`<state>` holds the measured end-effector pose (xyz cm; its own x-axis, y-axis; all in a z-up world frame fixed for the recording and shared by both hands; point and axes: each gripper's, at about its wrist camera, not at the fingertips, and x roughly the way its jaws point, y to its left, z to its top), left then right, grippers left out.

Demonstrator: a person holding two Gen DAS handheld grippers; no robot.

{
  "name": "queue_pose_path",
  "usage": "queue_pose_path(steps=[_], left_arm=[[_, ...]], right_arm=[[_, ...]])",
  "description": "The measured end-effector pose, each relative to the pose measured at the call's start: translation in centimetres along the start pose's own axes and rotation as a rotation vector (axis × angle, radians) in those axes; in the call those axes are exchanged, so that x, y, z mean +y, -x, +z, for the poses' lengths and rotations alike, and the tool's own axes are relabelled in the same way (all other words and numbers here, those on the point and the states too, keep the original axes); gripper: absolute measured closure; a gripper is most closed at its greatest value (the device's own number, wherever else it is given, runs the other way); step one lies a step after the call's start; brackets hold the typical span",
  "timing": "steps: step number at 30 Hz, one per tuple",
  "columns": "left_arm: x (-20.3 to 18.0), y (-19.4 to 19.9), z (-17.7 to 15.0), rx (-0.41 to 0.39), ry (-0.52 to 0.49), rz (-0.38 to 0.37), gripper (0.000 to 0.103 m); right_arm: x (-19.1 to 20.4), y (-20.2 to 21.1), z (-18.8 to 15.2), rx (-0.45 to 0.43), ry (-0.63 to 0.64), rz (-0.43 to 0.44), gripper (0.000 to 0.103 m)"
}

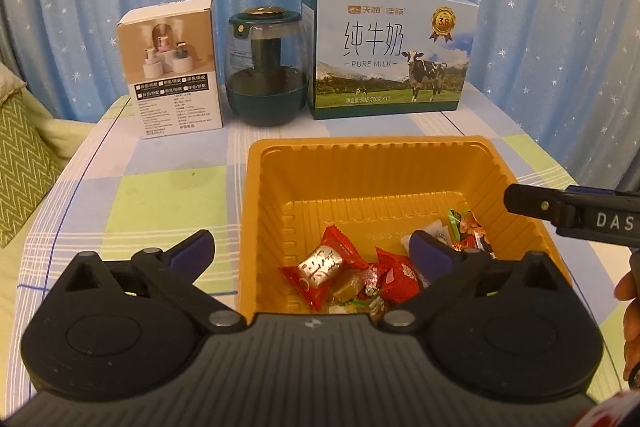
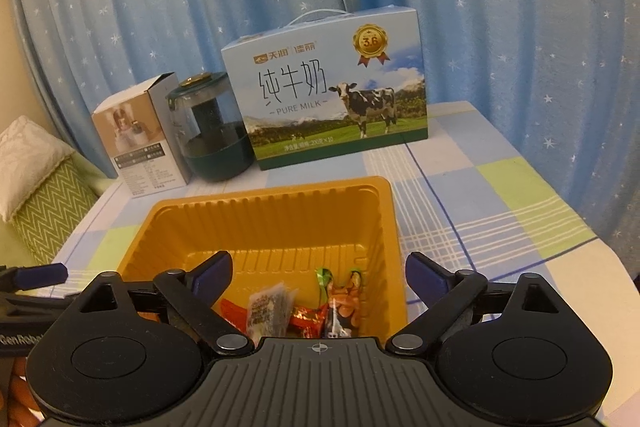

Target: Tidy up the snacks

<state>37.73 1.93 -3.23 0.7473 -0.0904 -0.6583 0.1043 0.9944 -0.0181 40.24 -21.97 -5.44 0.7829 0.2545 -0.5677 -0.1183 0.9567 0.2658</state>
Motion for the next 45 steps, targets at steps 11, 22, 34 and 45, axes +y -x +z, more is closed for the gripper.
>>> queue_pose_path(steps=[11, 22, 34, 45], left_arm=[[-0.3, 3.3, -1.9, -0.001, 0.019, 0.0, 0.0], [-2.2, 10.9, -5.8, 0.001, 0.015, 0.027, 0.0], [-3.7, 20.2, -9.8, 0.026, 0.064, 0.038, 0.0], [-5.5, 27.1, -12.9, 0.005, 0.081, 0.023, 0.0]], right_arm=[[-0.7, 4.3, -1.5, -0.001, -0.032, -0.018, 0.01], [-0.1, 11.3, -4.5, 0.026, 0.004, -0.014, 0.01], [0.0, 21.1, -8.2, 0.077, -0.003, -0.002, 0.01], [1.8, 27.9, -10.8, 0.087, 0.018, 0.015, 0.01]])
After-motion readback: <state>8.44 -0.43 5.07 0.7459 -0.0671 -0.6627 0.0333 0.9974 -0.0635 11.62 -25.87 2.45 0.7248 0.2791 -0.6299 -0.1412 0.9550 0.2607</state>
